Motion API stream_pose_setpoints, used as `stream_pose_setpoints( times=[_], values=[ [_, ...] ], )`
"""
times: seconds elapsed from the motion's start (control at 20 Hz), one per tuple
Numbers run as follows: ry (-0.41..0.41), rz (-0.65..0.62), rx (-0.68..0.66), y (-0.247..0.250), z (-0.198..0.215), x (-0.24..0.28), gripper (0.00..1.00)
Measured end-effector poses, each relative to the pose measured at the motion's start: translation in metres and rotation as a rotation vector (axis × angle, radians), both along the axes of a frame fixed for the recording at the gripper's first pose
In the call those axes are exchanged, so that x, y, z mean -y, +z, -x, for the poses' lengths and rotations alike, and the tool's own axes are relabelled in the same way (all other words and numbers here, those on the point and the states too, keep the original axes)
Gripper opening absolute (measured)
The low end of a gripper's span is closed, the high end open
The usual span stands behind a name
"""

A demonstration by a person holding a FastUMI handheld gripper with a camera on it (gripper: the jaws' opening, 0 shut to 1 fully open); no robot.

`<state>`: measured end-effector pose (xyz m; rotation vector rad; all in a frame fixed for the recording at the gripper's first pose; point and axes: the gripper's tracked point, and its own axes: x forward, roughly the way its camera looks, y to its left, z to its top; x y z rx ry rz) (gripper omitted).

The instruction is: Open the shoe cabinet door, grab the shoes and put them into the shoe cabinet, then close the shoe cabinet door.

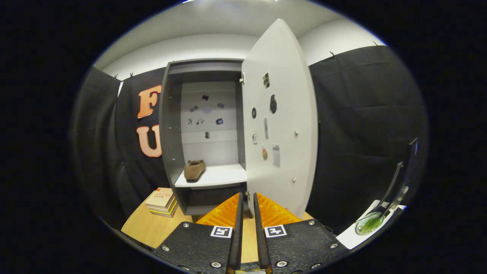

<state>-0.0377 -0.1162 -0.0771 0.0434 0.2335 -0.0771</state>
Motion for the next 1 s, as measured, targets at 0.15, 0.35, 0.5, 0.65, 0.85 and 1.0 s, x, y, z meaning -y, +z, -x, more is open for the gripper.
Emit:
stream_pose_setpoints(
  times=[0.15, 0.35, 0.5, 0.65, 0.85, 1.0],
  values=[
    [0.047, -0.048, -0.06, -0.036, 0.001, -0.027, 0.17],
    [0.072, -0.125, -0.148, -0.095, -0.003, -0.051, 0.17],
    [0.095, -0.152, -0.239, -0.144, -0.004, -0.061, 0.18],
    [0.135, -0.15, -0.33, -0.2, -0.006, -0.075, 0.19],
    [0.195, -0.171, -0.488, -0.279, -0.028, -0.107, 0.21],
    [0.23, -0.16, -0.584, -0.329, -0.037, -0.118, 0.22]
  ],
)
